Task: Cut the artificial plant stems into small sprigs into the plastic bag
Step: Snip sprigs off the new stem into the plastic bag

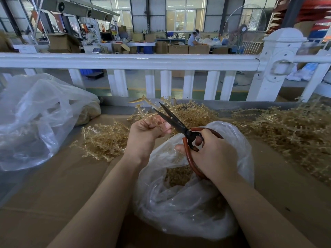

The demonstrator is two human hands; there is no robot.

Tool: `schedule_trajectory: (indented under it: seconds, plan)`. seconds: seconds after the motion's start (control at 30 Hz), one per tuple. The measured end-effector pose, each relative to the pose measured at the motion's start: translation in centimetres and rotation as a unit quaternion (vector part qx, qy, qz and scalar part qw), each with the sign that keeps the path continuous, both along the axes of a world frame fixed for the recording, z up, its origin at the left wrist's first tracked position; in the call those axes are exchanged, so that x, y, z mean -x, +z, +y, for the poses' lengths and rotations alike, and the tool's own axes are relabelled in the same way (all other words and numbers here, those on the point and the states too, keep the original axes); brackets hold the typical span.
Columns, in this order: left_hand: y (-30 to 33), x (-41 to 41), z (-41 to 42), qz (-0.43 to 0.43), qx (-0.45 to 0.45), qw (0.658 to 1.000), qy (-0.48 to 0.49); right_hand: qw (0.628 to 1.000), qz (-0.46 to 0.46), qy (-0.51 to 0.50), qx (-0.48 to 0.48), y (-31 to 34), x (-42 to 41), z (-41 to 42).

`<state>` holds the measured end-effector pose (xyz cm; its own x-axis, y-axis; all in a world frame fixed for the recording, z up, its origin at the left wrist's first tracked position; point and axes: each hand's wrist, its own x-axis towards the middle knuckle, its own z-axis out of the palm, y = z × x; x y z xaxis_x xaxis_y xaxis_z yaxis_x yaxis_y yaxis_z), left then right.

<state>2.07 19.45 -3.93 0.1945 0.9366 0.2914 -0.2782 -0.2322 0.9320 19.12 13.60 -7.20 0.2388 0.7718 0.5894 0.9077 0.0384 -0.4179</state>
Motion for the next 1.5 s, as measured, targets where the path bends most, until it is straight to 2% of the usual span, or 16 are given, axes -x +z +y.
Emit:
schedule_trajectory:
  seconds: [0.6,0.8,1.0,1.5]
  plan:
    - [0.20,0.15,-0.19,0.004,-0.023,0.999,-0.024,1.000,-0.006,-0.003,0.000,0.03,-0.02,-0.03]
    - [-0.01,0.22,0.08,0.030,-0.036,0.999,-0.008,1.000,-0.010,-0.004,-0.003,0.07,0.04,-0.02]
    - [0.06,0.32,0.13,0.092,-0.070,0.993,0.005,1.000,0.001,0.004,0.009,-0.10,-0.11,0.11]
    - [-0.08,0.47,0.03,0.104,-0.100,0.990,-0.008,1.000,-0.004,0.009,0.026,-0.13,-0.38,0.08]
